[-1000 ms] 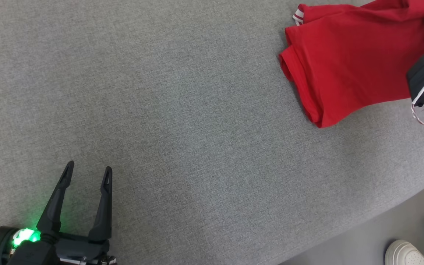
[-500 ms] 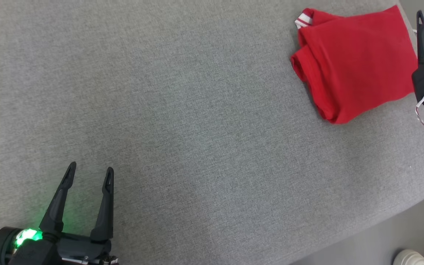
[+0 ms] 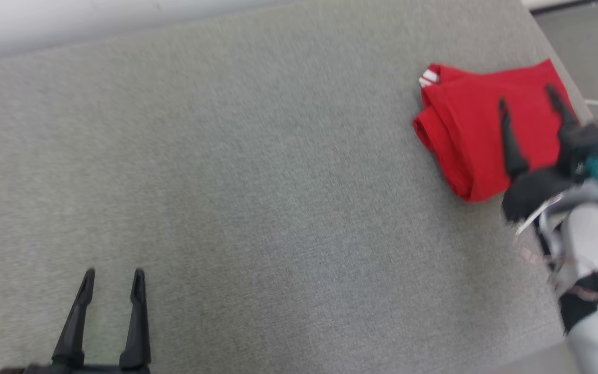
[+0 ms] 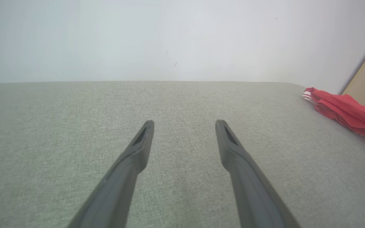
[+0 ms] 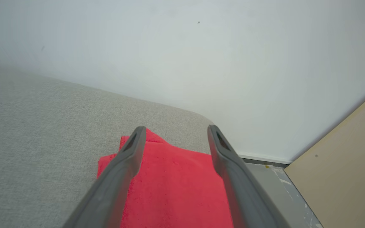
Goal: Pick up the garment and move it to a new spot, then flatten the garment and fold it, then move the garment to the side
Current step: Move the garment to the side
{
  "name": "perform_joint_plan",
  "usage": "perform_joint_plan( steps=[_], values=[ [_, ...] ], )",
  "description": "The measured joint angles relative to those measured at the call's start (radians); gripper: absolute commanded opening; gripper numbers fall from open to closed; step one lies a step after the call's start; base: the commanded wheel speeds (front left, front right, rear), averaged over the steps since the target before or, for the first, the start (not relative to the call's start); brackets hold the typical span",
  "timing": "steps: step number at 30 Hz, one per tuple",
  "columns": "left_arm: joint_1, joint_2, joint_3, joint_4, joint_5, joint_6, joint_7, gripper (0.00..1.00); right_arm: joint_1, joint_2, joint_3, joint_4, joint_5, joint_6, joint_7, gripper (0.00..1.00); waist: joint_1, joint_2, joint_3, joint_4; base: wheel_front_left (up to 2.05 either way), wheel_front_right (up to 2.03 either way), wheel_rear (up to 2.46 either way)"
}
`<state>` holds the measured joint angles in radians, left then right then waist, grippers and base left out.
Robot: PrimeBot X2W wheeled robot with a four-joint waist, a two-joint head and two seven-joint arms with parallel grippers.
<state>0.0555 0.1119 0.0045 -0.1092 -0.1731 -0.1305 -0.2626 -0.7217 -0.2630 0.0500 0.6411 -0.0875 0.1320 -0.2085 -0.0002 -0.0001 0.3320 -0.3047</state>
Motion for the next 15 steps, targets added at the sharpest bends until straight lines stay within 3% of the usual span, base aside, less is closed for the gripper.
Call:
perform_joint_plan(
  steps=[6,15],
  values=[
    [0.074,-0.030,0.041,0.033,-0.001,0.002,0.000,1.00,0.211,0.062,0.023,-0.087,0.092,0.000,-0.023,1.00,-0.0001,-0.0001,-0.098,0.038,0.00,0.00,0.00],
    [0.168,-0.051,0.097,0.091,-0.016,0.001,0.000,1.00,0.490,0.151,0.040,-0.169,0.142,0.000,-0.031,1.00,-0.0002,-0.0002,-0.244,0.109,0.00,0.00,0.00]
  ],
)
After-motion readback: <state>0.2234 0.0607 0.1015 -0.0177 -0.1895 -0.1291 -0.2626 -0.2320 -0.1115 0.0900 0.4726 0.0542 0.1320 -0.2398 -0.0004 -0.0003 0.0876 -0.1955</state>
